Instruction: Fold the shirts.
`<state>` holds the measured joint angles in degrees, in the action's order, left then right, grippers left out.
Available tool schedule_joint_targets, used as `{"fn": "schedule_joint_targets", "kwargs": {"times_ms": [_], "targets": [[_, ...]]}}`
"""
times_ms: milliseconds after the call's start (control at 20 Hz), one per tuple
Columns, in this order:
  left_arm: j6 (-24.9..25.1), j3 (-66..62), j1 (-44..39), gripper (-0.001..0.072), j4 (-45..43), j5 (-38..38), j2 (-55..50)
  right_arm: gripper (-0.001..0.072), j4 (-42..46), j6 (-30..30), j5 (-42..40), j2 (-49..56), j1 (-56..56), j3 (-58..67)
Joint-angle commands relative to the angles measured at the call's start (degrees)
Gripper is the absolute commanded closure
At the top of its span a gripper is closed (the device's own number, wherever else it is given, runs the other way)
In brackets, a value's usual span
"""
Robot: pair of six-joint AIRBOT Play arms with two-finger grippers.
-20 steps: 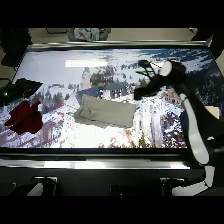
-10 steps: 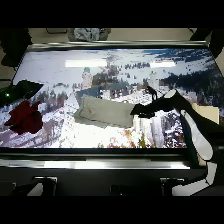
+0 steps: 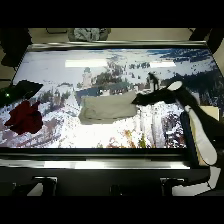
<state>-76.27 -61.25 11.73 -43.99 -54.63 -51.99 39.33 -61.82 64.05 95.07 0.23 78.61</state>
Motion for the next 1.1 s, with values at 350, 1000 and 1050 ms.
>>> {"fn": "schedule_joint_targets", "kwargs": {"times_ms": [350,1000,1050], "targets": [[0.00,0.02,0.00,0.0676,-0.02,0.02,0.04,0.0669,9.73,-9.68,17.53,-10.36,-32.39,24.37],[0.04,0.02,0.00,0.0676,-0.04,0.79,0.02,0.0668,9.20,-12.63,30.27,-19.15,-54.34,27.98],[0.07,0.02,0.00,0.0676,-0.04,1.16,0.02,0.0668,8.87,-12.68,30.27,-19.71,-55.04,27.98]]}}
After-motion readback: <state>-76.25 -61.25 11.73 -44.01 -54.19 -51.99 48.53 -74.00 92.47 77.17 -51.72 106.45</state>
